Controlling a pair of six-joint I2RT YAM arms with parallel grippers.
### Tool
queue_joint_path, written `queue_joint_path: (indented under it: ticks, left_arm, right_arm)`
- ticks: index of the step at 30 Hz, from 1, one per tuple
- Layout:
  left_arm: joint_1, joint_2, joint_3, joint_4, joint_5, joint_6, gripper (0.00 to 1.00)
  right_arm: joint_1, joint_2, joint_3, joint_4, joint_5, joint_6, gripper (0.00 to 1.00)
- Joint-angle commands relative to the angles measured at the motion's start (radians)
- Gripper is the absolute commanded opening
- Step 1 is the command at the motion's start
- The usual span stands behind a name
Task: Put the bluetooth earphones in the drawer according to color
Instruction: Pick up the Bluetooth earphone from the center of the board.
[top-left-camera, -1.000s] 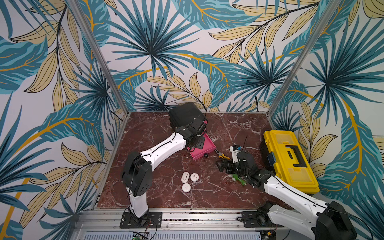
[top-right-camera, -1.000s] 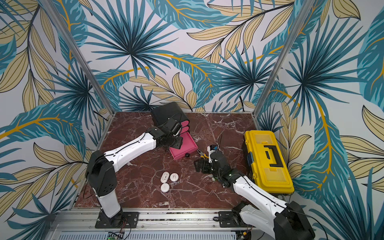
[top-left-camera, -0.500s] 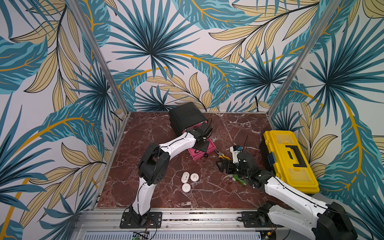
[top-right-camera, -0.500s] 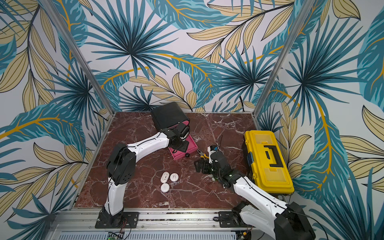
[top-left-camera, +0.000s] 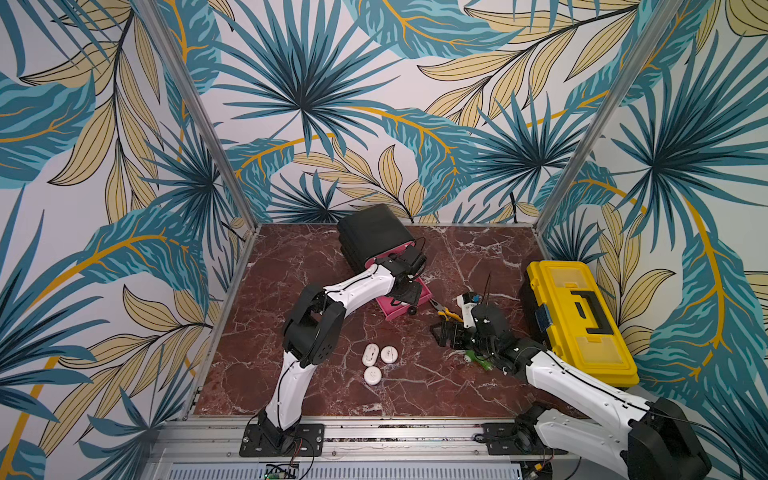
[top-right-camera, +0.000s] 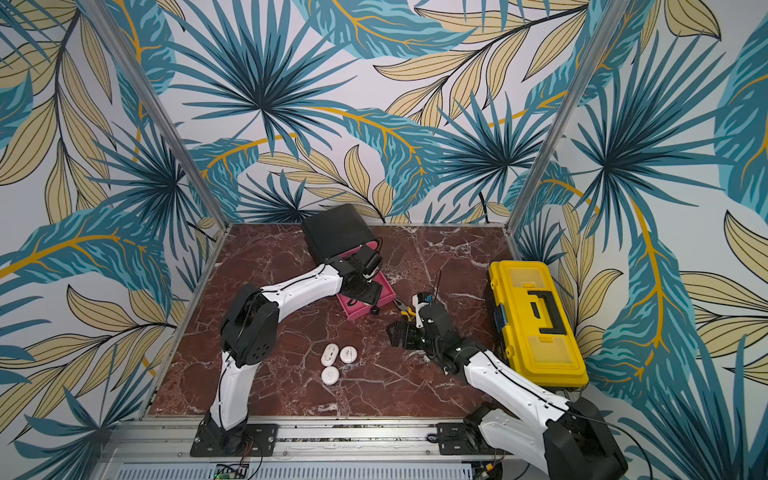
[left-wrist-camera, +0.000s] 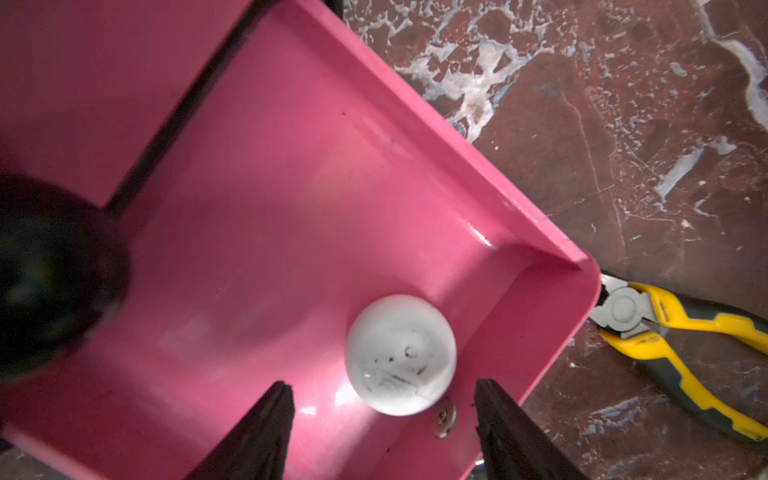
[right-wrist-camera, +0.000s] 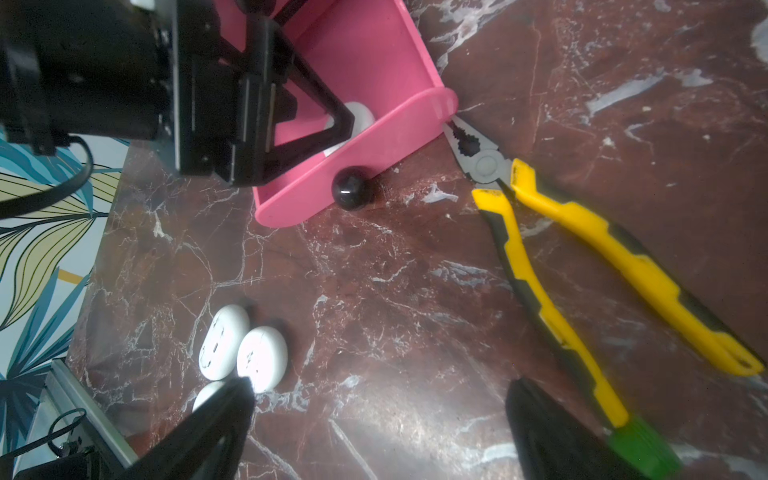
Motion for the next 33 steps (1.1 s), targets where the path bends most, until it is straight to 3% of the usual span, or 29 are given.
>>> queue_joint_path:
  ticks: [1, 7, 14, 23, 33]
  left_arm:
    - [-0.004, -0.055, 0.049, -0.014, 0.0, -0.002, 0.77]
    - [-0.017, -0.191, -0.046, 0.012, 0.015, -0.023, 0.84]
    - [-0.018, -0.4, -0.273, 0.072, 0.002, -0.058, 1.0]
    - [-0.006, -0.589, -0.533, 0.106, -0.061, -0.094, 1.0]
    - [0.139, -0.744, -0.789, 0.17, 0.04, -0.126, 1.0]
  right_arm:
    - [0.004, 0.007, 0.012, -0.011, -0.019, 0.003, 0.99]
    - [0.006, 0.004, 0.006, -0.007, -0.042, 0.01, 0.99]
    - [0.057, 0.047, 0.033, -0.024, -0.062, 0.001, 0.99]
    - [0.225, 0.225, 0.151, -0.095, 0.034, -0.06, 0.99]
    - [0.4, 0.445, 0.339, -0.231, 0.149, -0.118, 0.99]
